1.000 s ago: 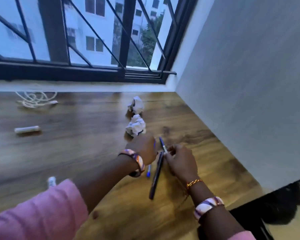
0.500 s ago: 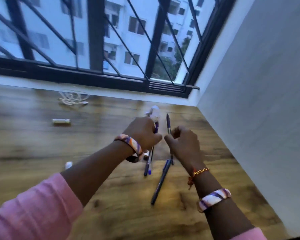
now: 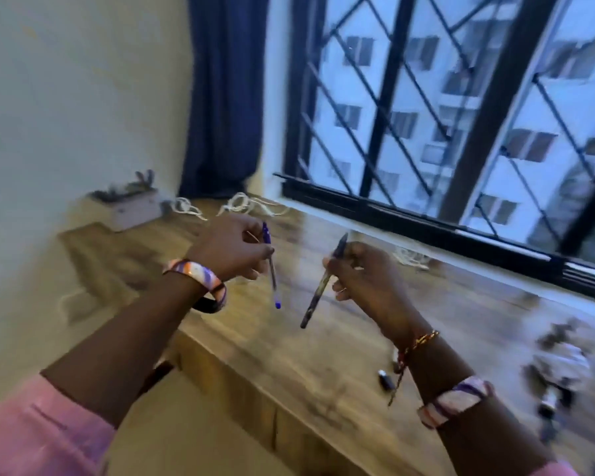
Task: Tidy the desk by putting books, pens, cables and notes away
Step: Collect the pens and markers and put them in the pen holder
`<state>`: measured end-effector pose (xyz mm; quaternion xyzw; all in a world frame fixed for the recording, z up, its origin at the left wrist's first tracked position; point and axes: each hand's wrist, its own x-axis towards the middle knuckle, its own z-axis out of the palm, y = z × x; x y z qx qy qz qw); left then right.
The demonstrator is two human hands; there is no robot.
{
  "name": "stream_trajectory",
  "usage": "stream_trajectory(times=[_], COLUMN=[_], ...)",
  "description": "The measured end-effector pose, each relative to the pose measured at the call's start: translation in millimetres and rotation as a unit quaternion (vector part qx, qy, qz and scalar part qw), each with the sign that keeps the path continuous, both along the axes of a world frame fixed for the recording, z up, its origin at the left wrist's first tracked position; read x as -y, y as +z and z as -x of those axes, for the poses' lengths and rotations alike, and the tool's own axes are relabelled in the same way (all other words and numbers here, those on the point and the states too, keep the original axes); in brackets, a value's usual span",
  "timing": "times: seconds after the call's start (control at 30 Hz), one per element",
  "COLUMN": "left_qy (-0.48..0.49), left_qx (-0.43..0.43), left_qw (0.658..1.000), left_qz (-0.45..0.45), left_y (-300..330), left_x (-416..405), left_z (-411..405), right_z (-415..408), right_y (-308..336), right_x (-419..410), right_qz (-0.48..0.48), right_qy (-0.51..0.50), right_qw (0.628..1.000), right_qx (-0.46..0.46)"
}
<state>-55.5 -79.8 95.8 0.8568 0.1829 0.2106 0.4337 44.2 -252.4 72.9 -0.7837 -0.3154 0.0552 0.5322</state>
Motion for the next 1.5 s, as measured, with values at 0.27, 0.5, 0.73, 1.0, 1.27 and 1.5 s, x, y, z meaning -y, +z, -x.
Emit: stream_trajectory(times=[0.27, 0.5, 0.73, 1.0, 1.27, 1.5], left_qy=[0.270, 0.379, 0.351, 0.278, 0.220, -0.023], left_qx=[0.088, 0.088, 0.026, -0.043, -0.066, -0.071], left_qw=[0.952, 0.908, 0.915, 0.944, 0.956, 0.978], left_qz=[-0.112, -0.156, -0.195, -0.172, -0.182, -0.195], left_y=[27, 18, -2, -34, -28, -6], left_x=[-138, -310, -443, -510, -498, -406], left_z=[68, 67, 18, -18, -8, -48], right_z=[27, 16, -3, -13, -21, -37], right_y=[32, 35, 28, 12, 11, 17], right_x=[-153, -328, -486, -588, -574, -467], right_qz=[-0.006, -0.028, 0.009, 0.170, 0.173, 0.148], right_qy=[0.066, 0.107, 0.127, 0.119, 0.135, 0.077], right_qw=[0.986, 0.971, 0.971, 0.944, 0.955, 0.960], right_qx=[0.154, 0.211, 0.204, 0.255, 0.202, 0.226])
